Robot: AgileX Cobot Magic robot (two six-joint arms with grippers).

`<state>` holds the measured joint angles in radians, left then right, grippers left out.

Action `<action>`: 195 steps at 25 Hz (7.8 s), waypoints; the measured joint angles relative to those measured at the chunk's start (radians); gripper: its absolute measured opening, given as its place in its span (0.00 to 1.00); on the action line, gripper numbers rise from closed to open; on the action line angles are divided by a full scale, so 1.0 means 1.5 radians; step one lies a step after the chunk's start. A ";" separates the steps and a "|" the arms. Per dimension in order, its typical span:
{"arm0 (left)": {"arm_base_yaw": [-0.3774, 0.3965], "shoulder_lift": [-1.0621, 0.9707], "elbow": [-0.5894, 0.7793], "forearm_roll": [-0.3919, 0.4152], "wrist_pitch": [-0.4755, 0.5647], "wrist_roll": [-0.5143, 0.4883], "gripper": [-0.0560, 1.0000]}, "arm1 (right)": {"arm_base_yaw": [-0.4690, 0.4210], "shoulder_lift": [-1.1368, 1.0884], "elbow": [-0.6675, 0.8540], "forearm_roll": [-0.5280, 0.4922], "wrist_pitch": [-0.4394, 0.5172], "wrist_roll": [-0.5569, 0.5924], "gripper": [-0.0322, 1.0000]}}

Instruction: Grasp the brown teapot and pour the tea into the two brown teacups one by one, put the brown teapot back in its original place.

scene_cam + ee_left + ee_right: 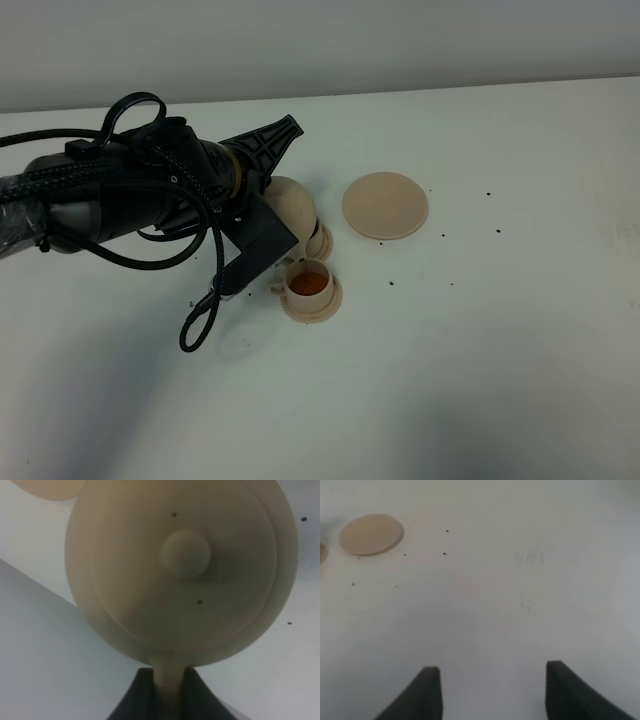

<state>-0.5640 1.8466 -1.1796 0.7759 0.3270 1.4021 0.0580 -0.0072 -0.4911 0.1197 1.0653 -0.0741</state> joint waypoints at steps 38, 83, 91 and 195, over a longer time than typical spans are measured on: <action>-0.017 -0.019 0.000 0.000 0.017 0.034 0.19 | 0.000 0.000 0.000 0.000 0.000 0.000 0.50; -0.017 -0.019 0.000 0.047 -0.019 0.087 0.19 | 0.000 0.000 0.000 0.000 0.000 0.000 0.50; -0.017 -0.019 0.000 0.047 -0.022 0.111 0.19 | 0.000 0.000 0.000 0.000 0.000 0.000 0.50; 0.028 -0.141 0.114 -0.421 0.128 -0.582 0.19 | 0.000 0.000 0.000 0.000 0.000 0.000 0.50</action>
<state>-0.5217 1.6351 -1.0090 0.1442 0.5194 0.5288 0.0580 -0.0072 -0.4911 0.1197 1.0653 -0.0741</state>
